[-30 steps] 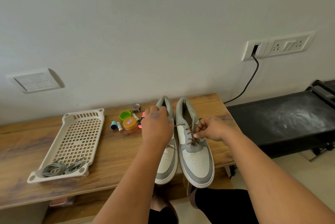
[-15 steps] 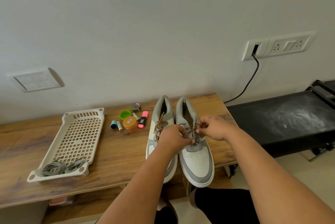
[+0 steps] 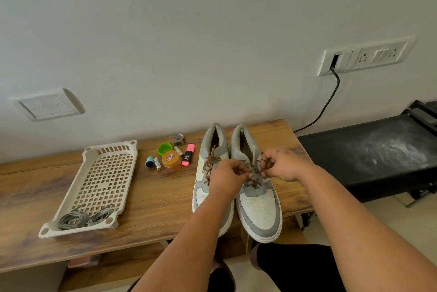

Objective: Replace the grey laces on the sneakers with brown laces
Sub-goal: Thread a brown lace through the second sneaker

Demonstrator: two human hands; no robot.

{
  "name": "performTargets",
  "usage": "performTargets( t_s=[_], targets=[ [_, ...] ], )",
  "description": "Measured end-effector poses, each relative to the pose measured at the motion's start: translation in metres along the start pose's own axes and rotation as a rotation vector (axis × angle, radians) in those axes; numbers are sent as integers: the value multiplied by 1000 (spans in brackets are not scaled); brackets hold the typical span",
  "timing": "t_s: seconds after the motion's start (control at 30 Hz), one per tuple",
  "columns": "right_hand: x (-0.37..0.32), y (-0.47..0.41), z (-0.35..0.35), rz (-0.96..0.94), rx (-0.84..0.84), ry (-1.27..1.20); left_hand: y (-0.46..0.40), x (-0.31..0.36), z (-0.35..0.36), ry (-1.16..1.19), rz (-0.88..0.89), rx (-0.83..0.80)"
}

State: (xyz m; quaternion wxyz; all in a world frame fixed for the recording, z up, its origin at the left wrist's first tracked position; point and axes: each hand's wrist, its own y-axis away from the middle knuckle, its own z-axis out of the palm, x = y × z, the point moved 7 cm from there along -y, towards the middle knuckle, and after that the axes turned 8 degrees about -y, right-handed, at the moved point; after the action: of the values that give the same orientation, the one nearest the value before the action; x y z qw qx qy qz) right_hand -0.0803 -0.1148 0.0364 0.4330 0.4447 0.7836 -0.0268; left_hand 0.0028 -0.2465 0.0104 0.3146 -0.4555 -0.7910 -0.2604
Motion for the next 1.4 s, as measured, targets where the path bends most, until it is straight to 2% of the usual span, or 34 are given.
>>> performTargets(
  t_s=[0.37, 0.43, 0.57, 0.83, 0.97, 1.07, 1.17, 1.3, 1.4],
  targets=[
    [-2, 0, 3, 24, -22, 17, -3, -1, -2, -69, 56, -32],
    [-2, -1, 2, 28, -18, 12, -3, -4, -2, -68, 0, -76],
    [-2, -1, 2, 29, -22, -3, 6, -15, 8, 82, -253, -211],
    [-2, 0, 3, 14, -41, -17, 12, -16, 22, 369, -477, -256],
    [-2, -1, 2, 12, -45, -32, 17, -12, 28, 551, -465, -211],
    [-2, 0, 2, 15, -49, -36, 19, -12, 29, 605, -425, -202],
    [-1, 0, 4, 26, -69, -47, 19, -15, 25, 596, -463, -197],
    [0, 1, 3, 30, -67, -57, 15, -15, 24, 419, -424, -175],
    [0, 1, 4, 29, -65, -61, 16, -13, 29, 470, -384, -222]
  ],
)
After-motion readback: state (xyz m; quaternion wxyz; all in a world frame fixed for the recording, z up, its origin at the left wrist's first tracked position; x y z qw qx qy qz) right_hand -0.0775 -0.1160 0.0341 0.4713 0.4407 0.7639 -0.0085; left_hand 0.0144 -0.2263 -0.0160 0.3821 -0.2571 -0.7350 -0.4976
